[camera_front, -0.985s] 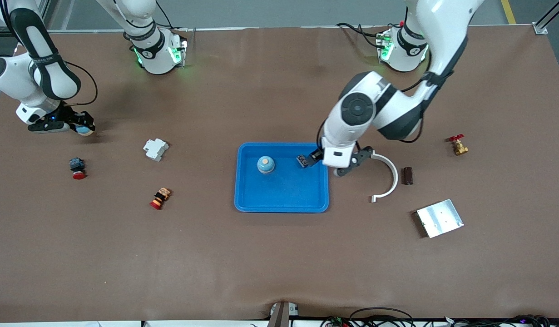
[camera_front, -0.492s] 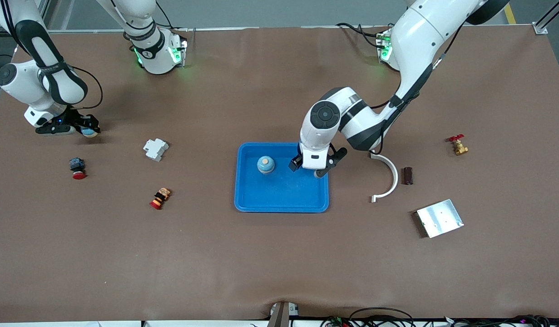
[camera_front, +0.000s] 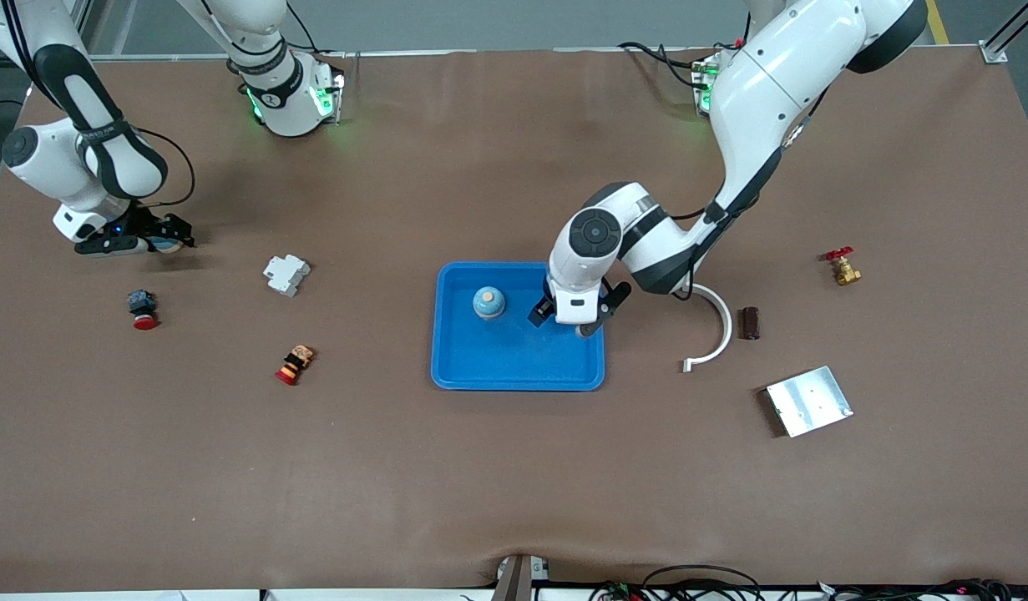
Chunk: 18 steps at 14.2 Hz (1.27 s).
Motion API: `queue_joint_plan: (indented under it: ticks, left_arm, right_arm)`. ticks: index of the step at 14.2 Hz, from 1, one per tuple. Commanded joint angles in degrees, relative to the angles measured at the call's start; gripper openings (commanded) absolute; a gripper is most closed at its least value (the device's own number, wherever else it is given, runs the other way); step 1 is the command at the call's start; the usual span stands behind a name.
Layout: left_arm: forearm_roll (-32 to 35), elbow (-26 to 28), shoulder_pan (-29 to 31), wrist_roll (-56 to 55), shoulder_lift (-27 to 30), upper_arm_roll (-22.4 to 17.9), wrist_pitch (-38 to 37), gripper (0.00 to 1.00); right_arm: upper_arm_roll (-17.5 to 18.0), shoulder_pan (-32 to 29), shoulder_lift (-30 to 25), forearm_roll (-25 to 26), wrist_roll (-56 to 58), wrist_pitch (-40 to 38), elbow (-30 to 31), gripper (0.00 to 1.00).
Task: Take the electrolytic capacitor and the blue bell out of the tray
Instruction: 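Grasp the second capacitor while the right gripper releases the bell by the button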
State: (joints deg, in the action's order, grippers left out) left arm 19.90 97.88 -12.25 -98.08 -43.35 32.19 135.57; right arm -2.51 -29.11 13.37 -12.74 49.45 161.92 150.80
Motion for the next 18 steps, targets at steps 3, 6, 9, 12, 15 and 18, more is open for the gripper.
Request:
queue_joint_plan:
  ticks: [3, 6, 9, 12, 15, 18]
  left_arm:
    - [1.4, -1.9, -5.3, -3.7, -2.5, -5.0, 3.4, 1.0]
    - [1.7, -2.3, -5.5, -4.5, -2.9, -5.1, 3.4, 1.0]
    - [1.8, -2.2, -5.2, -4.5, -2.6, -5.1, 3.4, 0.64]
    - [1.8, -2.2, -5.0, -4.5, -2.4, -5.1, 3.3, 0.16]
    - [1.7, -2.2, -4.8, -4.6, -2.0, -5.1, 2.9, 0.0]
    - [1.5, -2.2, -4.4, -4.5, -1.1, -5.1, 2.5, 0.0]
  right_arm:
    - [2.2, 0.7, -4.2, -1.9, 0.9, -19.3, -8.7, 1.0]
    - [2.1, 3.3, -5.3, -1.9, -0.8, -31.8, -18.7, 1.0]
    - [2.1, 7.9, -6.0, -1.5, -5.2, -33.2, -23.1, 1.0]
    - [1.9, 14.1, -5.7, -0.4, -15.6, -32.5, -26.4, 1.0]
    - [2.1, 20.2, -5.5, 7.5, -36.6, -32.9, -30.0, 1.0]
    - [2.1, 26.4, -5.4, 11.2, -54.3, -35.3, -33.5, 1.0]
